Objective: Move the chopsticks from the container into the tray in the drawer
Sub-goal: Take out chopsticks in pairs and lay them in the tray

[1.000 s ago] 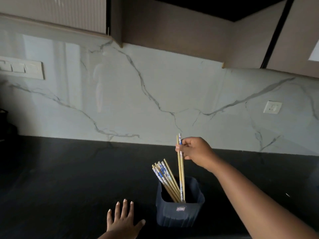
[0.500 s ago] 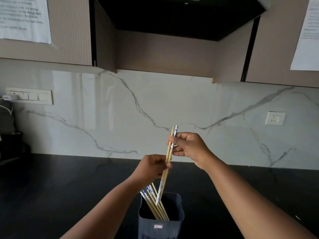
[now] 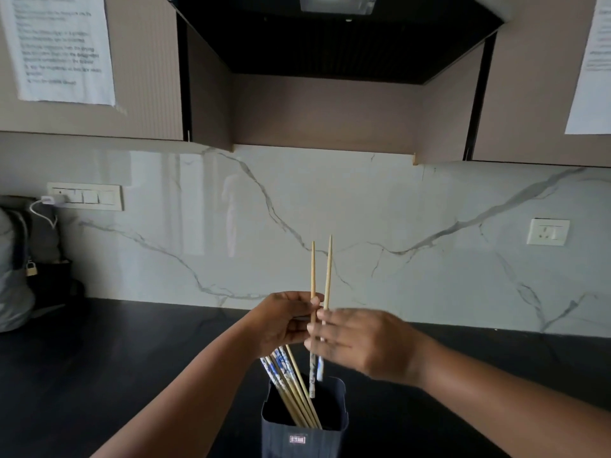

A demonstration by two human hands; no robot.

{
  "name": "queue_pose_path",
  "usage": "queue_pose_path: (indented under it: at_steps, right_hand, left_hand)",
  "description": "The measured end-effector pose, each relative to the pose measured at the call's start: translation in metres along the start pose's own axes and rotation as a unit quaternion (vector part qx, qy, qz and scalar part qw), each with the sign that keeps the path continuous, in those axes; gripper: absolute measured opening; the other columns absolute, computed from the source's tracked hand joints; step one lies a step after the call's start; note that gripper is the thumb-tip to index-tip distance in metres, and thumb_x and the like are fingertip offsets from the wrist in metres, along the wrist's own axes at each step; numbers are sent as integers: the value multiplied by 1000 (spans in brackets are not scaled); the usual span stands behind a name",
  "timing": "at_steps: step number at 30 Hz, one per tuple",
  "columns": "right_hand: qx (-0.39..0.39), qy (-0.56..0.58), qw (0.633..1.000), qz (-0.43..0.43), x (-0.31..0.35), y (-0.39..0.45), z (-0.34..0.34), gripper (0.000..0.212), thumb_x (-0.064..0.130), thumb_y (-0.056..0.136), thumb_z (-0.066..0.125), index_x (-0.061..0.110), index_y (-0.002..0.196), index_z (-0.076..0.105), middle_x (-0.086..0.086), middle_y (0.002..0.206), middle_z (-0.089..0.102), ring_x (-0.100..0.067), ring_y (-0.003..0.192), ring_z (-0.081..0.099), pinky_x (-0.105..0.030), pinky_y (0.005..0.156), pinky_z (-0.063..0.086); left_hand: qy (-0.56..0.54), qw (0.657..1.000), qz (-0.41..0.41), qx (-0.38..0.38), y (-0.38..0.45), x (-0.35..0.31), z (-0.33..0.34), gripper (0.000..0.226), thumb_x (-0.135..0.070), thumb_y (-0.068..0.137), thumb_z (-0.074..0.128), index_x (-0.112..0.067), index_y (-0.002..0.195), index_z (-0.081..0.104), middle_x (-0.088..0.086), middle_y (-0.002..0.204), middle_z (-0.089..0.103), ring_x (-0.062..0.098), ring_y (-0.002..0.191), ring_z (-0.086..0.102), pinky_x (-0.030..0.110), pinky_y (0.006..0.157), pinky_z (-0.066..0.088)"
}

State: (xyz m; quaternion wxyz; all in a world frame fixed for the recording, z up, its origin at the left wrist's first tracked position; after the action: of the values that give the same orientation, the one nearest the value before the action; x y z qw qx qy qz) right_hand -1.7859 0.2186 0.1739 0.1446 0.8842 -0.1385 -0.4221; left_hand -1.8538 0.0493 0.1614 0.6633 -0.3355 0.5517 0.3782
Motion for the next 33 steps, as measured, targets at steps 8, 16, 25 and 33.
queue_pose_path:
  at_steps: [8,16,25,33]
  right_hand:
    - [-34,20,999,14,21,-9,23,23,16,99,52,19,109,73,-2,115,72,-21,110,66,-33,91,55]
    - [-9,36,999,34,35,-13,28,23,12,98,54,15,111,72,-3,117,71,-21,113,65,-33,91,55]
    - [10,37,998,47,42,-16,25,29,8,100,46,13,115,71,-5,120,70,-22,116,63,-33,91,56]
    - [-91,305,783,535,31,-12,17,40,6,91,60,19,129,57,7,126,61,4,112,57,-18,97,48]
  left_hand:
    - [-35,998,-14,40,5,7,4,28,-13,88,63,-3,114,65,9,99,73,17,70,66,26,58,54]
    - [-65,997,-25,28,5,15,-1,24,-10,89,61,-4,112,66,8,93,73,21,79,71,28,60,57]
    - [-73,997,-22,22,7,19,0,19,-10,89,63,-5,106,68,9,91,73,21,78,71,28,61,58]
    - [-60,997,12,-36,6,19,-7,18,-8,87,64,-3,104,68,10,87,72,21,76,71,30,62,57]
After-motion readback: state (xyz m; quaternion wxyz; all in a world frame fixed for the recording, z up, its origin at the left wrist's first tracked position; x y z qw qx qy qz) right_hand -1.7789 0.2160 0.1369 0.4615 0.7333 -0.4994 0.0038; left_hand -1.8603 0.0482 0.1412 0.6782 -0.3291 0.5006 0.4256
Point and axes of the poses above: each hand's wrist, its own y-axis towards the middle knuckle, its own z-axis out of the palm, x = y × z, the point moved 2 cm from there along y, towards the middle knuckle
